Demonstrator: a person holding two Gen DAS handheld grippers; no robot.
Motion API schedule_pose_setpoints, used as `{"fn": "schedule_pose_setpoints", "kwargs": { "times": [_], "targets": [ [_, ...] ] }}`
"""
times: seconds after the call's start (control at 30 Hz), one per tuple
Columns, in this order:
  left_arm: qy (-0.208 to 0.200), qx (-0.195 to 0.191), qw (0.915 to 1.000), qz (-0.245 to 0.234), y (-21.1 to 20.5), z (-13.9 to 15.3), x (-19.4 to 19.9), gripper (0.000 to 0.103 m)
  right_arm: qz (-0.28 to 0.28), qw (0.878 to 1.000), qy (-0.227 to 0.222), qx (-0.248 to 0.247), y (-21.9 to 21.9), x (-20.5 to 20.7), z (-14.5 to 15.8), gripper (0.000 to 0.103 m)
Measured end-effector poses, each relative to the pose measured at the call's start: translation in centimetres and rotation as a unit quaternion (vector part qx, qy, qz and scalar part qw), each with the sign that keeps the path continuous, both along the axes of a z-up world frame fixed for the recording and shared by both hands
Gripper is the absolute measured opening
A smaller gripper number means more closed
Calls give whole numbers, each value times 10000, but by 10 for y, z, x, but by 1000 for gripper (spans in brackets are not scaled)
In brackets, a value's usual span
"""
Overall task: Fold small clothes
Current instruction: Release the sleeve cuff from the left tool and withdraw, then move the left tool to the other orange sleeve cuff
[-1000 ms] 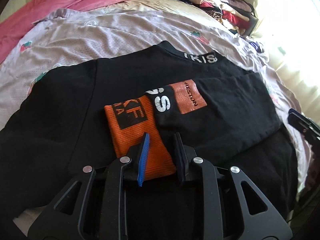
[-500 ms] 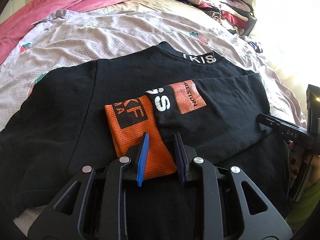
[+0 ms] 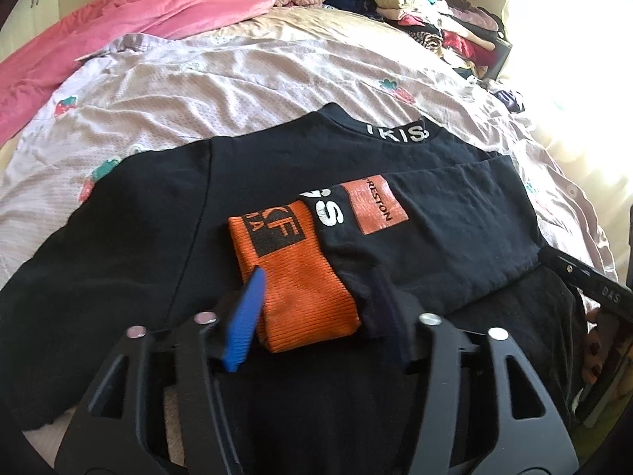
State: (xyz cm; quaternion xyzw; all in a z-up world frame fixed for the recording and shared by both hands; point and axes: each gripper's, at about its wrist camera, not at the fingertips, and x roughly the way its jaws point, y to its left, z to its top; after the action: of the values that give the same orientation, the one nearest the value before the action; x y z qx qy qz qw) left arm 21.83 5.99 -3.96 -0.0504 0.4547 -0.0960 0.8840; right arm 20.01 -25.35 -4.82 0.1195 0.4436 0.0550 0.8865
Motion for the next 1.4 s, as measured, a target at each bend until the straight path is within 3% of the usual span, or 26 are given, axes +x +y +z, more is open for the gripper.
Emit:
{"fn": "schedule_pose_setpoints", "kwargs": {
  "times": [0.1,0.23,0.43,0.47,1.4],
  "targets": [
    [-68,16,10000,14,2,4,-5,65,-8,10000,-44,64,0,-8,2,90],
    [-145,15,9998,113,7,10,-9,82,-4,9998,-172,109,3,-14,8,91],
    [-239,93,9994,223,13,15,-19,85,183,9992,-332,85,15,-18,17,92],
    [-260,99,9993,244,14,15,-20,94,250,9990,-363,104,18,-19,18,92],
    [-715,121,9931,926,63,43,-76,94,1027,9872,-1142,-429,91,-56,73,92]
  ]
}}
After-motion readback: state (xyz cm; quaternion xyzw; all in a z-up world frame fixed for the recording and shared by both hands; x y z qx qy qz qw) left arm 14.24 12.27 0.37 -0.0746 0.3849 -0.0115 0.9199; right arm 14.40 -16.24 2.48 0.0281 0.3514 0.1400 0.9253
